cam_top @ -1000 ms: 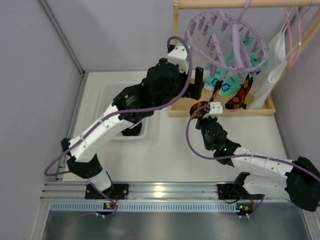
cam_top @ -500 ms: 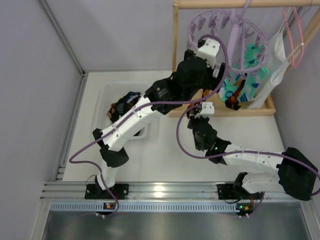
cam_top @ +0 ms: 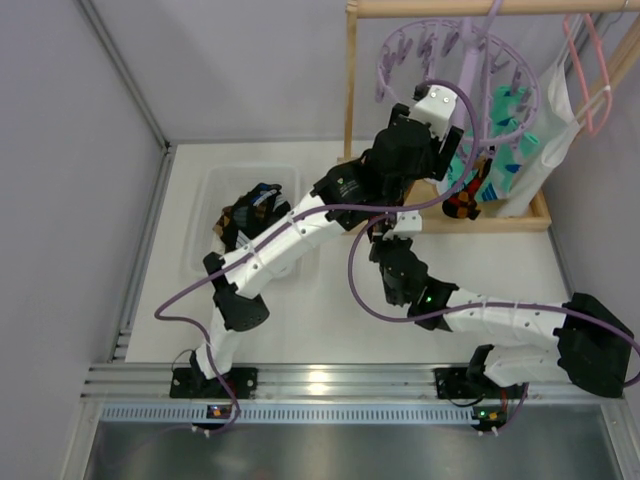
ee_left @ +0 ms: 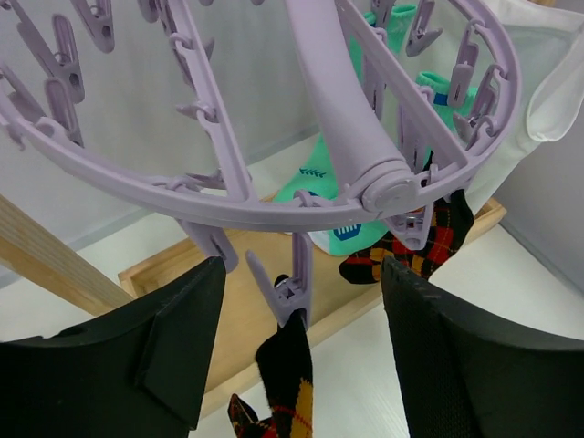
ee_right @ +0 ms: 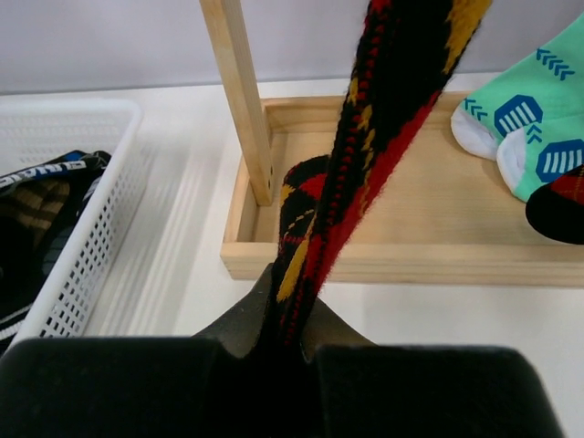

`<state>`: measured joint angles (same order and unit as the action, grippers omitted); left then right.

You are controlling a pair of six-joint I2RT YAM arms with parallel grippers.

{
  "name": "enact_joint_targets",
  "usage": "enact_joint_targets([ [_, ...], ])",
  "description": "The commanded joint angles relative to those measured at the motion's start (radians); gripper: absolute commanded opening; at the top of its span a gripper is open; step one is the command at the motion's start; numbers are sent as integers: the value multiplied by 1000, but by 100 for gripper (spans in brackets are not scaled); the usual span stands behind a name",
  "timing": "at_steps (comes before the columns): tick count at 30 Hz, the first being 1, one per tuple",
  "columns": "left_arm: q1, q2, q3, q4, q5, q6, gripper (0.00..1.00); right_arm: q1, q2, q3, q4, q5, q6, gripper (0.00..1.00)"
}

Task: Remove the socks clipped to the hanger

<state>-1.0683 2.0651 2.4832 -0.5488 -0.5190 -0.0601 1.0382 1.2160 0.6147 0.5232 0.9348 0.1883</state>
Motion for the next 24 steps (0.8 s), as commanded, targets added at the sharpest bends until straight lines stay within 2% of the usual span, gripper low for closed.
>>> enact_joint_targets([
  [1,-2,9,-4,73,5,5,72,28,-1,63,-22,12,22,0],
  [2,-2,12,-9,72,4,2,65,28,2,66,-25,13,20,0],
  [10,1,20,-24,84,-21,14,62,36,14,88,-26,12,11,0],
  [17,24,32,-24,93,19,3,50,48,16,89,-20,10,-6,0],
  [24,30,44,-21,107,43,-1,52,57,11,86,-18,4,-16,0],
])
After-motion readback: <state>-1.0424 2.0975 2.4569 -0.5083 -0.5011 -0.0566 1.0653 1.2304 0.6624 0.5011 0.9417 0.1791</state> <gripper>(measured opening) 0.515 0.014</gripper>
